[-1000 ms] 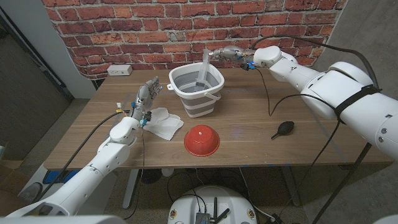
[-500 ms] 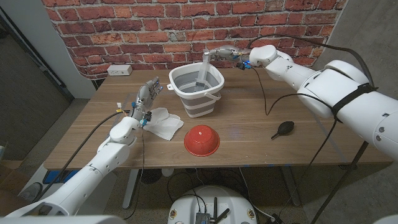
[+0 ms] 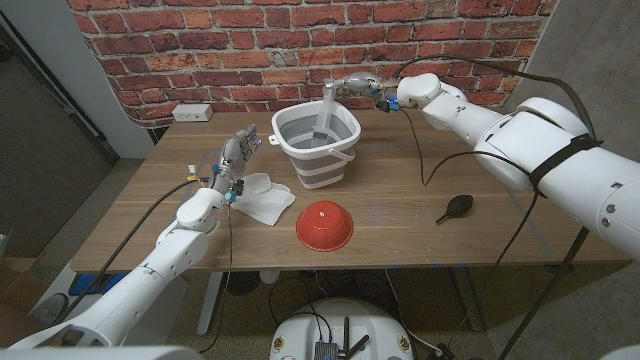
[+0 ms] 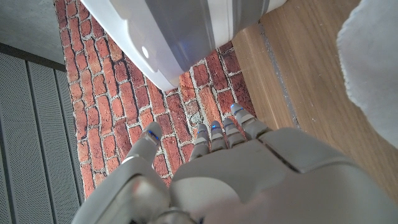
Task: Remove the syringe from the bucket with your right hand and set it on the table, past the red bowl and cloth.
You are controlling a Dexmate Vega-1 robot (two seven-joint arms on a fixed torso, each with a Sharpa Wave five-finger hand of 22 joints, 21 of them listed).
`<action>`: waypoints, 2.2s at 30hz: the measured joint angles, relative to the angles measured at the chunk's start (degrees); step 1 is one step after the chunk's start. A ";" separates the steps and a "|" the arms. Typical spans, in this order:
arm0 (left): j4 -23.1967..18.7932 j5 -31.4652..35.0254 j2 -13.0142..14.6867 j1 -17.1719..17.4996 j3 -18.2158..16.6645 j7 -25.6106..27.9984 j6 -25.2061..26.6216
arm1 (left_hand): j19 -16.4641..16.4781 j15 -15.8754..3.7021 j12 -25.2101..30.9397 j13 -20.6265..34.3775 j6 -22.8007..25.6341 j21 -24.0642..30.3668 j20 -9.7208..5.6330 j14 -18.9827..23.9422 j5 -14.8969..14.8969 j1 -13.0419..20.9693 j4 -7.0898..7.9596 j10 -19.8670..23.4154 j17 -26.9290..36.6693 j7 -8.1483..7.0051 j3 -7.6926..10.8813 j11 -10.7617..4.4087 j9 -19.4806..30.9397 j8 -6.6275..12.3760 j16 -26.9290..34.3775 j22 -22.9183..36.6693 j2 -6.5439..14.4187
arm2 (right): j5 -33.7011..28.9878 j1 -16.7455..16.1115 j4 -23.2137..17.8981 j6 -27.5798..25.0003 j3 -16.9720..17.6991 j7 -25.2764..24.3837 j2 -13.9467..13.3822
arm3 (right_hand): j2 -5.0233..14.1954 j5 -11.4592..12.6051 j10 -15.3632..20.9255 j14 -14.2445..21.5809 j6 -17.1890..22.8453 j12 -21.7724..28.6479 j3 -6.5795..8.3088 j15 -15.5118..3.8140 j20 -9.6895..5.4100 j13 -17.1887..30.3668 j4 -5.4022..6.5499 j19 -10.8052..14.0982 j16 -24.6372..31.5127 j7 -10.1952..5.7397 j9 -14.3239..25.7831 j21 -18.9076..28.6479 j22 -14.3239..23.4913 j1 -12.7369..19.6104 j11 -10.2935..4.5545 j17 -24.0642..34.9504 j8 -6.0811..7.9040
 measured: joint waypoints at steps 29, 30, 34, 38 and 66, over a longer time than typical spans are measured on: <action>-0.37 -0.07 0.15 0.04 0.20 -0.10 0.59 | 0.00 0.00 0.00 0.00 0.29 0.00 0.00 0.00 0.00 0.00 -0.15 0.00 0.01 -0.30 0.15 0.00 0.00 0.00 0.00 0.00 0.00 | -2.44 -8.77 -18.74 -8.37 3.33 -10.14 -5.80 | -2.30 -1.79 11.04 12.47 8.27 4.54 0.11 -6.18 -1.13 3.98 -0.15 7.51 4.96 0.58 2.61 0.03 0.01 5.49 -7.41 0.54 7.43; -0.46 -0.07 0.17 0.04 0.21 -0.10 0.59 | 0.00 0.00 0.00 0.00 0.29 0.00 0.00 0.00 0.00 0.00 -0.15 0.00 0.01 -0.30 0.15 0.00 0.00 0.00 0.00 0.00 0.00 | -2.61 -8.77 -18.74 -9.21 3.33 -10.68 -5.80 | -2.14 -1.79 11.57 12.86 8.62 4.85 0.11 -6.57 -1.14 4.20 -0.15 7.90 4.99 0.63 2.74 0.03 0.01 6.36 -7.82 0.54 7.80; -0.63 -0.08 0.23 0.11 0.21 -0.09 0.73 | 0.00 0.00 0.00 0.00 0.29 0.00 0.00 0.00 0.00 0.00 -0.15 0.30 0.01 -0.30 0.15 0.30 0.00 0.00 0.00 0.00 0.00 | -3.10 -10.65 -23.34 -11.94 3.92 -12.62 -6.97 | -1.71 -1.79 14.09 15.27 11.07 6.50 0.11 -8.15 -1.34 5.21 -0.15 9.50 5.84 0.67 3.47 0.38 0.02 8.37 -8.37 0.80 10.15; -0.92 -0.08 0.29 0.30 0.22 -0.02 0.85 | 0.00 0.00 0.00 0.00 0.29 0.00 0.00 0.00 0.00 0.00 -0.15 0.30 0.01 -0.30 0.15 0.30 0.00 0.00 0.00 0.00 0.00 | -3.57 -12.87 -28.47 -14.18 4.71 -14.49 -8.20 | -1.45 -1.79 16.83 18.05 13.58 9.25 0.11 -10.32 -1.55 6.80 -0.15 11.39 6.89 -0.02 4.40 0.38 0.02 10.51 -8.66 1.32 12.86; -1.30 -0.05 0.19 0.59 0.22 0.30 0.86 | 0.00 0.00 0.00 0.00 0.29 0.00 0.00 0.00 0.00 0.00 -0.55 0.50 0.02 -0.30 0.06 0.09 0.00 0.00 0.00 0.00 0.00 | -5.09 -16.96 -36.35 -20.68 6.47 -22.04 -9.30 | 1.18 -1.78 26.46 24.98 23.02 14.28 -0.30 -14.79 -3.38 9.42 -0.10 16.68 10.13 -5.87 7.17 0.38 0.03 17.67 -15.03 3.69 21.92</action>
